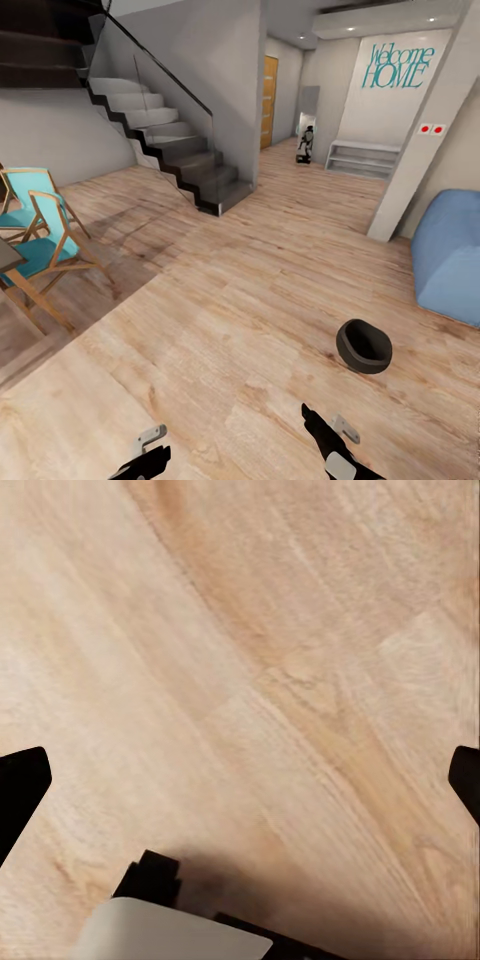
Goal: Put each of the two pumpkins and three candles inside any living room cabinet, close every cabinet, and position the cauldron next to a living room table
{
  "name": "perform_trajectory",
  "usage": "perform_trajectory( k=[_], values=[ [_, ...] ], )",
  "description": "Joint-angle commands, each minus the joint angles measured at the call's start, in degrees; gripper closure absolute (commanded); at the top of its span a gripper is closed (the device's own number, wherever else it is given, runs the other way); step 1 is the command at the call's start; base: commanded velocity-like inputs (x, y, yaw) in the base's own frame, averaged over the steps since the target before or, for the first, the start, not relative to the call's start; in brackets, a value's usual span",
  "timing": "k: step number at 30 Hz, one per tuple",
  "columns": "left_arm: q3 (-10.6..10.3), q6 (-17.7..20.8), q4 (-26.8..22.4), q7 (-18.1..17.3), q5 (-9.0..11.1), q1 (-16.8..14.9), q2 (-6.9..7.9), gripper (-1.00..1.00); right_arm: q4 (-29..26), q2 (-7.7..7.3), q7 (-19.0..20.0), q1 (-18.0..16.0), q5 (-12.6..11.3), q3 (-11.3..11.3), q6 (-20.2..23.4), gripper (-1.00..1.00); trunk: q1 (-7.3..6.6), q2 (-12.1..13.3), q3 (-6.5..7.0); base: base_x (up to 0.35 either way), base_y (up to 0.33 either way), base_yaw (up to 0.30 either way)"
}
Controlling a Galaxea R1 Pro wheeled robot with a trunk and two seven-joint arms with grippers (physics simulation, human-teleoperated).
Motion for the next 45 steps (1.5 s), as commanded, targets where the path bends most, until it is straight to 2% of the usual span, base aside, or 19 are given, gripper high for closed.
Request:
perform_trajectory(
  k=[1,28,45],
  values=[
    [-0.4,0.2,-0.2,0.6,0.5,0.0,0.09,-1.0,0.1,0.02,0.3,-0.1,-0.6,0.3,-0.2,-1.0,0.03,0.0,-0.05,0.315,-0.075,-0.28],
    [-0.5,0.2,-0.1,0.6,0.5,0.0,0.07,-1.0,0.1,0.03,0.3,-0.1,-0.6,0.3,-0.2,-1.0,0.03,0.0,-0.05,0.315,-0.074,-0.28],
    [-0.5,0.2,-0.1,0.6,0.5,0.0,0.07,-1.0,0.1,-0.04,0.3,-0.1,-0.6,0.3,-0.2,-1.0,0.03,0.0,-0.05,0.317,-0.005,-0.28]
  ],
)
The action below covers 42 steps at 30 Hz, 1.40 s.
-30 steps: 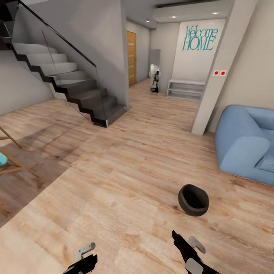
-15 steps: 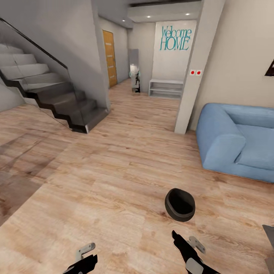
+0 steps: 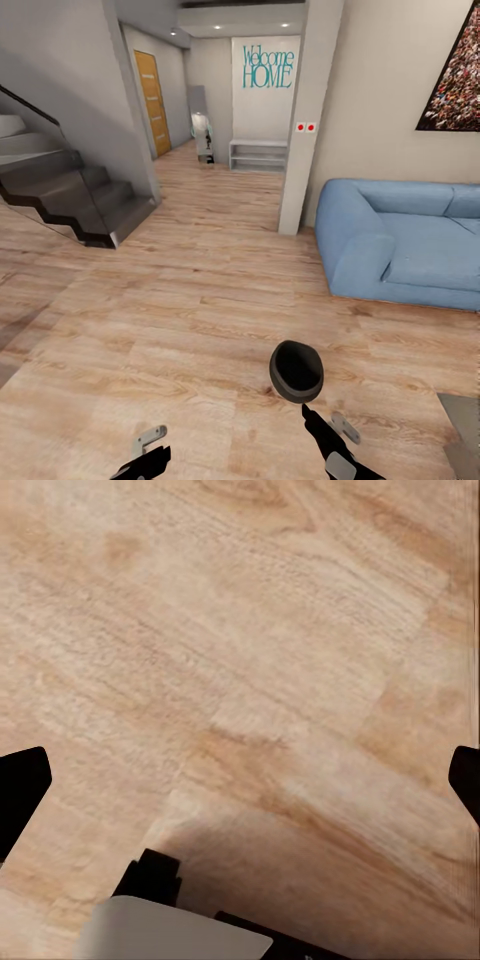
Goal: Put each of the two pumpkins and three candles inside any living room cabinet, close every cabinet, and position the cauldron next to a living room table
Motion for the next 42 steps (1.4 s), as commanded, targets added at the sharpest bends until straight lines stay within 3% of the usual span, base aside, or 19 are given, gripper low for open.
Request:
perform_trajectory(
  k=[1,18,42],
  values=[
    [-0.4,0.1,-0.1,0.5,0.5,0.0,0.1,-1.0,0.1,0.01,0.3,-0.1,-0.6,0.4,-0.2,-1.0,0.03,0.0,-0.05,0.323,0.0,-0.28],
    [-0.4,0.1,-0.1,0.5,0.5,0.0,0.18,-1.0,0.1,0.01,0.4,-0.1,-0.6,0.4,-0.2,-1.0,0.03,0.0,-0.05,0.325,0.0,-0.148],
    [-0.5,0.1,-0.1,0.5,0.4,0.0,0.1,-1.0,0.1,0.01,0.4,-0.1,-0.6,0.4,-0.2,-1.0,0.03,0.0,0.39,0.325,0.0,-0.272]
  ],
)
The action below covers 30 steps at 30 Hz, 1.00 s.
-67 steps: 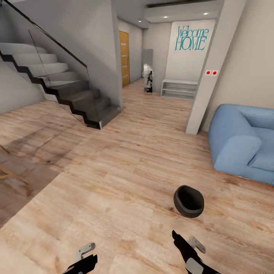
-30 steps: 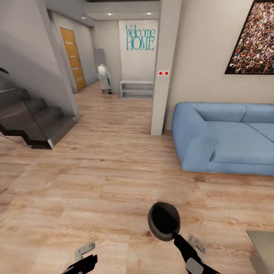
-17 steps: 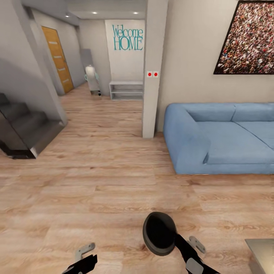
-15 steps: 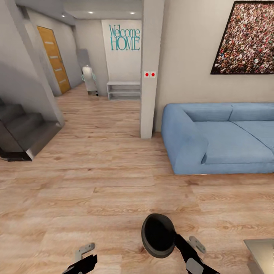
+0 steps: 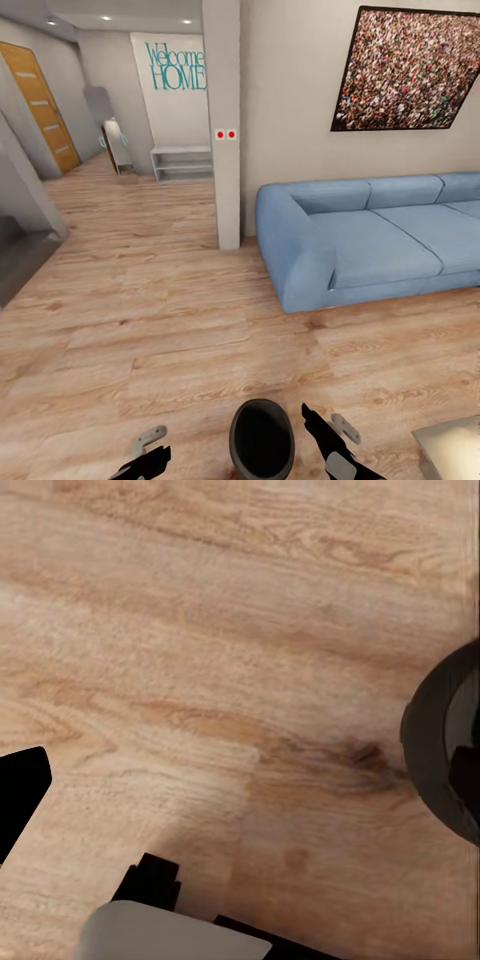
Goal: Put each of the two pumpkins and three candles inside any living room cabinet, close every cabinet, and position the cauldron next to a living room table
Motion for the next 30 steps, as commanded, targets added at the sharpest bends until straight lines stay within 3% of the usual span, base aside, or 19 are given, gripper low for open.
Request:
perform_trajectory(
  k=[1,13,25,30],
  values=[
    [-0.4,0.2,-0.1,0.5,0.5,0.0,0.1,-1.0,0.1,0.02,0.3,-0.1,-0.6,0.3,-0.2,-1.0,0.04,0.0,-0.03,0.313,0.0,-0.277],
    [-0.4,0.1,-0.1,0.5,0.5,0.0,0.18,-1.0,0.1,0.02,0.3,-0.1,-0.6,0.4,-0.2,-1.0,0.04,0.0,0.2,0.05,0.0,-0.256],
    [-0.4,0.1,-0.1,0.5,0.6,0.0,0.21,-1.0,0.1,0.02,0.2,-0.1,-0.6,0.4,-0.2,-1.0,0.04,0.0,0.21,-0.085,0.0,-0.017],
    [-0.4,0.0,-0.1,0.5,0.5,0.0,0.21,-1.0,0.1,0.09,0.3,-0.1,-0.6,0.3,-0.2,-1.0,0.04,0.0,0.21,0.206,-0.02,0.0]
  ],
)
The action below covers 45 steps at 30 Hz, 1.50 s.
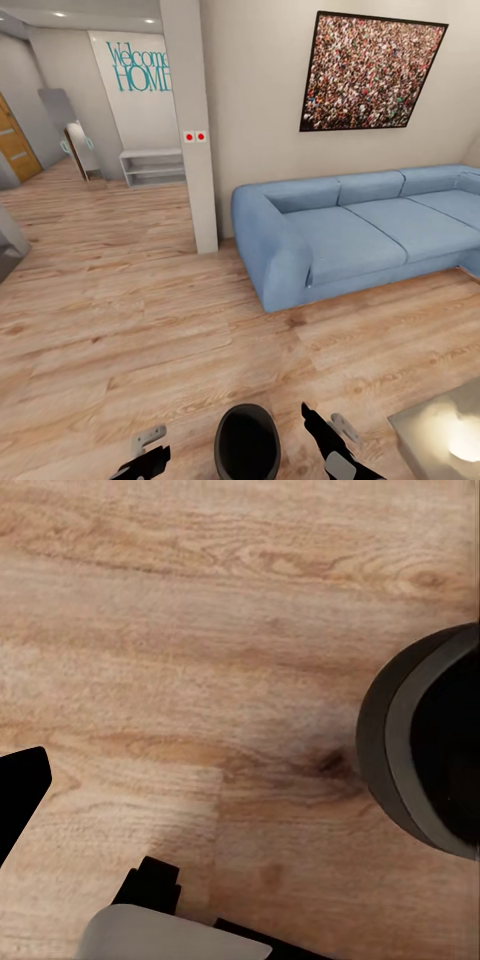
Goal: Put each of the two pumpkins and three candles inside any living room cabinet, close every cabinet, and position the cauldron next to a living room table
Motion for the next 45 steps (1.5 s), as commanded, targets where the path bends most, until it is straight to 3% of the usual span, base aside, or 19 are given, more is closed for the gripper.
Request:
perform_trajectory(
  k=[1,18,29,41,45],
  values=[
    [-0.4,0.0,-0.1,0.5,0.5,0.0,0.11,-1.0,0.1,0.02,0.3,-0.1,-0.6,0.3,-0.2,-1.0,0.03,0.0,-0.05,0.171,-0.049,0.0],
    [-0.5,-1.4,-0.1,0.5,0.5,0.0,0.15,-1.0,-0.6,0.03,0.4,0.0,-0.6,0.4,-0.2,-1.0,0.03,0.0,-0.02,0.018,0.006,-0.004],
    [-0.5,-1.4,-0.1,0.5,0.5,0.0,0.13,-1.0,-0.4,-0.02,0.5,0.0,-0.6,0.4,-0.3,-1.0,0.03,0.0,0.6,0.0,0.129,-0.186],
    [-0.5,-1.4,-0.1,0.5,0.5,0.0,0.13,-1.0,-0.6,0.12,0.0,0.0,-0.4,0.5,0.0,-1.0,0.03,0.0,1.07,0.0,-0.079,-0.151],
    [-0.5,-1.5,-0.1,0.5,0.6,0.0,0.11,-1.0,-0.2,0.21,-2.6,-0.1,0.3,1.3,0.6,-1.0,0.03,0.0,1.08,0.0,-0.03,-0.013]
  ],
)
